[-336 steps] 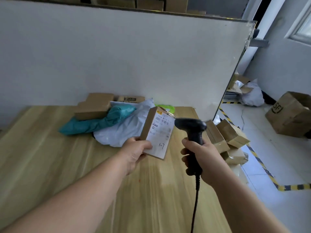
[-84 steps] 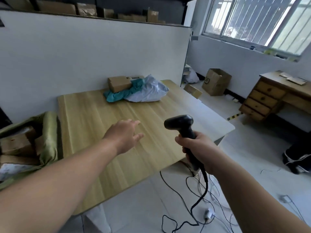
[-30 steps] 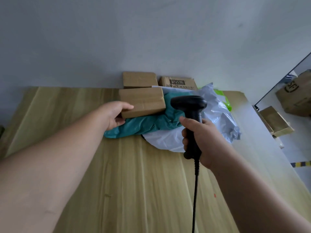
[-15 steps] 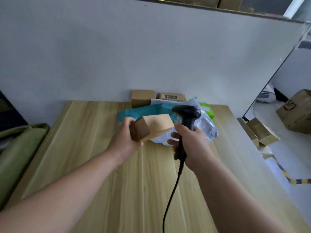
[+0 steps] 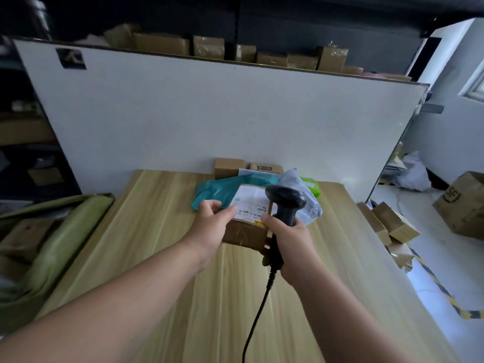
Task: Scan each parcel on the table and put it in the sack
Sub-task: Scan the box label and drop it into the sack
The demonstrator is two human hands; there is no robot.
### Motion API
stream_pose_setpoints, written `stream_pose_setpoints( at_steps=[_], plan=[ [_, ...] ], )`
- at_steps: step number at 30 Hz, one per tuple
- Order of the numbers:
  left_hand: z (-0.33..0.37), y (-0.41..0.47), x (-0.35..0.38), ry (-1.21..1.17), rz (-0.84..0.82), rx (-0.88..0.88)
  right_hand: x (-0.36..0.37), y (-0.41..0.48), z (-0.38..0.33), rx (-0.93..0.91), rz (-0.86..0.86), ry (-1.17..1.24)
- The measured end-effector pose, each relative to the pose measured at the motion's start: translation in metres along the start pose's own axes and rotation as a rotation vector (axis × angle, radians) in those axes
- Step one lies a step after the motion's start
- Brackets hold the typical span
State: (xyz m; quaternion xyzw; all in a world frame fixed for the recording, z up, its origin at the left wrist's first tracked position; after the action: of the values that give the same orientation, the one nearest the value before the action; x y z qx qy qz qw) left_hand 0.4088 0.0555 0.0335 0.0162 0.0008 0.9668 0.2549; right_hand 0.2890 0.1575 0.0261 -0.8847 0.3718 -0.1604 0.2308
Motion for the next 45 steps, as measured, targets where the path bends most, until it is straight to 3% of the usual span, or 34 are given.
stream_pose_setpoints(
  at_steps=[3, 5, 11, 20, 28, 45],
  plan=[
    [0.011, -0.018, -0.010, -0.117, -0.110, -0.321, -0.002, -0.016, 0.004, -0.022, -0.088, -0.012],
    [0.013, -0.025, -0.020, -0.132, -0.170, -0.400, -0.001, -0.026, 0.006, -0.040, -0.170, -0.025],
    [0.016, -0.034, -0.059, -0.189, -0.013, -0.282, 0.010, -0.042, 0.000, -0.070, -0.162, -0.197],
    [0.025, -0.014, -0.173, -0.100, 0.164, -0.110, 0.082, -0.067, -0.006, 0.041, -0.378, -0.369],
    [0.022, 0.008, -0.270, -0.165, 0.321, -0.096, 0.166, -0.076, -0.002, 0.124, -0.458, -0.480],
    [-0.020, 0.055, -0.388, -0.180, 0.370, -0.157, 0.295, -0.055, 0.008, 0.146, -0.492, -0.540]
  ],
)
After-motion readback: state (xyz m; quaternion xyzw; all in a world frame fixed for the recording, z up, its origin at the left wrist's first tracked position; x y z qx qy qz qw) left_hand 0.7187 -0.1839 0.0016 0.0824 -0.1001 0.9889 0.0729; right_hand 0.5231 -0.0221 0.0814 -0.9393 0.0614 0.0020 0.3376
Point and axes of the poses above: each hand's wrist, its own y-axis towards the middle knuckle, its own x-axis out of the palm, z = x × y, the point moved 2 cm from there along y, towards the middle knuckle, and after that the axes turned 15 degrees about x, right-handed, at the moved point
